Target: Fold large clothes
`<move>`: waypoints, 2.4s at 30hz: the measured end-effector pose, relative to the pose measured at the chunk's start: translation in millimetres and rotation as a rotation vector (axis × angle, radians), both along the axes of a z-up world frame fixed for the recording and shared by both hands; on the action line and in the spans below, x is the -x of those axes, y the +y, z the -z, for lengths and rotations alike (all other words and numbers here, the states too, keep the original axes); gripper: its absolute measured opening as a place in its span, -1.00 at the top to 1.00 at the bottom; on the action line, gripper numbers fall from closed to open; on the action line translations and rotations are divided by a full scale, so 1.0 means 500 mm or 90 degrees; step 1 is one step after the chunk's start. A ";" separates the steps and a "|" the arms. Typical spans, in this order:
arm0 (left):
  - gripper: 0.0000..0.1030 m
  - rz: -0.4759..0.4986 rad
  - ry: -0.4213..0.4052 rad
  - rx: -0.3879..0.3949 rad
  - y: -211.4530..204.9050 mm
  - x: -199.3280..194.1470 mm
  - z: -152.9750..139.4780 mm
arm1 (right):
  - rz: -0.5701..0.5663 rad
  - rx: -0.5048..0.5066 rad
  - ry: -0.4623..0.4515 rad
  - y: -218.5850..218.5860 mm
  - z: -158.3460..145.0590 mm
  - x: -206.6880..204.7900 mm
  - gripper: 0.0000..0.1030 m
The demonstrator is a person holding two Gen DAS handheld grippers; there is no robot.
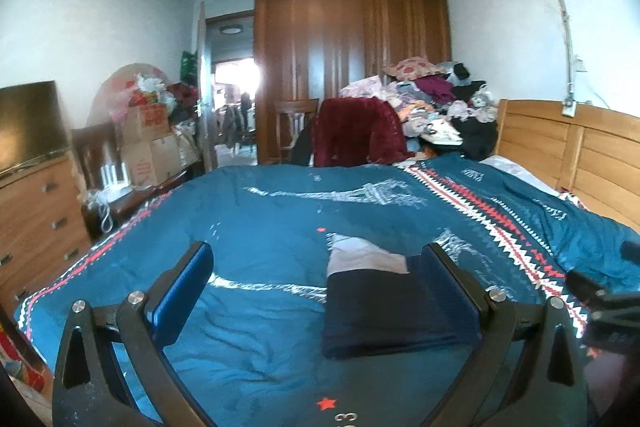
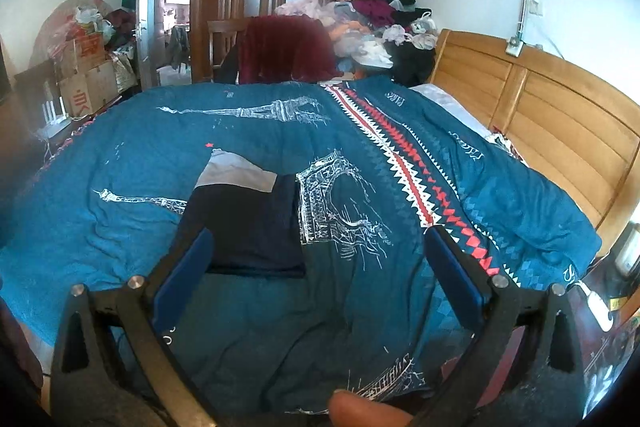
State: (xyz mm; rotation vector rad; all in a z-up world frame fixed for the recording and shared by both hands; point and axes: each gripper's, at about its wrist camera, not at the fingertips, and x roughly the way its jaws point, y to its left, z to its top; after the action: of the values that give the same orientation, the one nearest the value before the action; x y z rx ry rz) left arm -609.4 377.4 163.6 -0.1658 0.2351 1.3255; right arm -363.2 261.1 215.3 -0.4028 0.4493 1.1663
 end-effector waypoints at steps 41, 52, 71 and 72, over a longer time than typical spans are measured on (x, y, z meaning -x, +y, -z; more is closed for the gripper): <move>-1.00 -0.095 0.018 0.138 0.085 0.024 0.092 | -0.079 0.038 0.039 0.031 0.035 0.043 -1.00; -1.00 -0.116 0.031 0.129 0.088 0.038 0.098 | -0.089 0.044 0.032 0.041 0.037 0.063 -1.00; -1.00 -0.125 0.045 0.121 0.090 0.054 0.094 | -0.094 0.049 0.025 0.043 0.037 0.073 -1.00; -1.00 -0.125 0.046 0.122 0.090 0.053 0.095 | -0.094 0.049 0.026 0.044 0.036 0.074 -1.00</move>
State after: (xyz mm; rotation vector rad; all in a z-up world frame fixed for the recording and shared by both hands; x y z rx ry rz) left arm -636.1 422.4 116.0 -0.3101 0.4161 1.5043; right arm -400.3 283.1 197.5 -0.4865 0.5076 1.3042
